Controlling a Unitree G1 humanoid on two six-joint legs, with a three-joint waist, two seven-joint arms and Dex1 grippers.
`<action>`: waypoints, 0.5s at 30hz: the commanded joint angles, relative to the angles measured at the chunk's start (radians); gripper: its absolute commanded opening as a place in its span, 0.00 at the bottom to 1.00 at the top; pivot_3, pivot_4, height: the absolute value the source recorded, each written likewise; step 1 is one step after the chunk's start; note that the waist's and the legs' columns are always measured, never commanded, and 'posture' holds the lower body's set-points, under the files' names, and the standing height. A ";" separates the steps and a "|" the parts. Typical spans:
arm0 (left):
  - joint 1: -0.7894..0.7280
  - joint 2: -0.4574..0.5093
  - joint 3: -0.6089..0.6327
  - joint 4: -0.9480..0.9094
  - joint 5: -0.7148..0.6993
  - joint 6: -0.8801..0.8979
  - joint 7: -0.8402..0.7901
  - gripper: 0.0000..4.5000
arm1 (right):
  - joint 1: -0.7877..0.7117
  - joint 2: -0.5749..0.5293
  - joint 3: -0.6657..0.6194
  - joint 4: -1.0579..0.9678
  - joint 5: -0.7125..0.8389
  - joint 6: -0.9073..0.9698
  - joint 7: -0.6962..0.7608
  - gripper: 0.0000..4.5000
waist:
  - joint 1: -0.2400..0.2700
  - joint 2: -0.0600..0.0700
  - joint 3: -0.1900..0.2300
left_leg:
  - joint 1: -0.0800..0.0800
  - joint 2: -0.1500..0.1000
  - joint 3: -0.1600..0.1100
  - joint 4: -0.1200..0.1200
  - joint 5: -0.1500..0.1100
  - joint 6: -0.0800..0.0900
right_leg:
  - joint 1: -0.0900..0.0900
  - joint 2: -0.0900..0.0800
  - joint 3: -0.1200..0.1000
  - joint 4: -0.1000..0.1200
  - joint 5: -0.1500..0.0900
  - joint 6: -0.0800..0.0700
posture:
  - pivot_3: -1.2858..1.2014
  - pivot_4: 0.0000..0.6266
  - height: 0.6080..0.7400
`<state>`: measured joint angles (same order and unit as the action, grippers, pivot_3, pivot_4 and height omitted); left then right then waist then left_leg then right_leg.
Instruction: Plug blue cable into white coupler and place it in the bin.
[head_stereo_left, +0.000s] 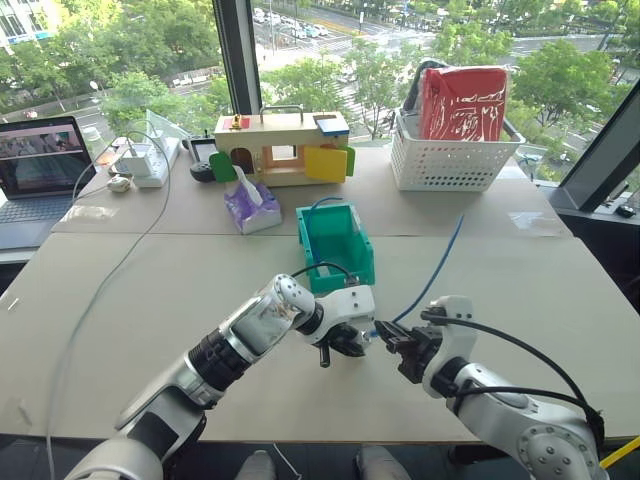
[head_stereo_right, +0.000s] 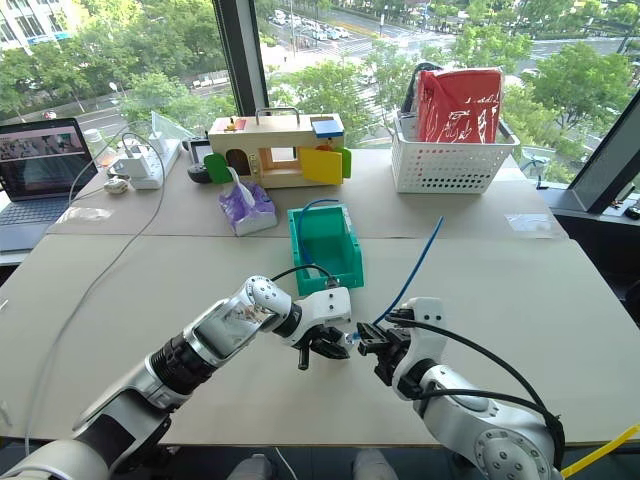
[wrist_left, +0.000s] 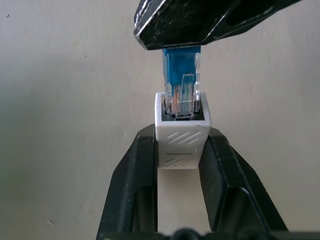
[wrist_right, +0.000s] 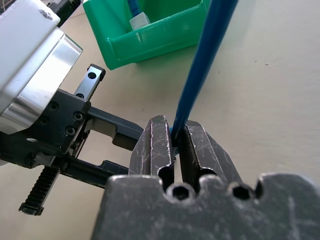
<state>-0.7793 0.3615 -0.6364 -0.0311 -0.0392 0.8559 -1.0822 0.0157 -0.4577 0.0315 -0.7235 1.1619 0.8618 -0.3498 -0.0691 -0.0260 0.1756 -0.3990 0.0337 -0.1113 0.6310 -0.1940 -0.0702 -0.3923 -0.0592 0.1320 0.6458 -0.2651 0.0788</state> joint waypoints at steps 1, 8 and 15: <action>-0.012 -0.004 -0.022 -0.021 0.005 0.000 0.007 0.15 | 0.010 0.013 0.043 0.001 0.008 0.041 0.015 0.00 | 0.000 0.000 0.000 | 0.000 0.000 0.000 0.000 0.000 0.000 | 0.000 0.000 0.000 0.000 0.000 0.000 | 0.52 0.24 1.00; -0.009 -0.003 -0.023 -0.024 0.004 0.002 0.010 0.15 | 0.017 0.041 0.043 -0.005 0.010 0.034 0.015 0.00 | -0.002 -0.001 -0.001 | 0.001 0.000 0.000 -0.001 0.000 0.000 | 0.000 0.000 0.000 0.000 0.000 -0.001 | 0.52 0.24 1.00; -0.006 -0.002 -0.025 -0.028 0.003 0.004 0.012 0.15 | 0.007 0.065 0.040 -0.013 0.029 0.035 0.010 0.00 | -0.003 -0.001 -0.001 | 0.001 0.000 0.000 -0.002 0.000 0.000 | 0.000 0.000 0.000 0.000 -0.001 -0.001 | 0.52 0.24 1.00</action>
<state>-0.7793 0.3675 -0.6410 -0.0380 -0.0401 0.8551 -1.0819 0.0203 -0.4056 0.0262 -0.7241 1.1595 0.8632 -0.3517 -0.0723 -0.0272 0.1742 -0.3981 0.0341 -0.1113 0.6292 -0.1940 -0.0702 -0.3924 -0.0589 0.1320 0.6456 -0.2662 0.0777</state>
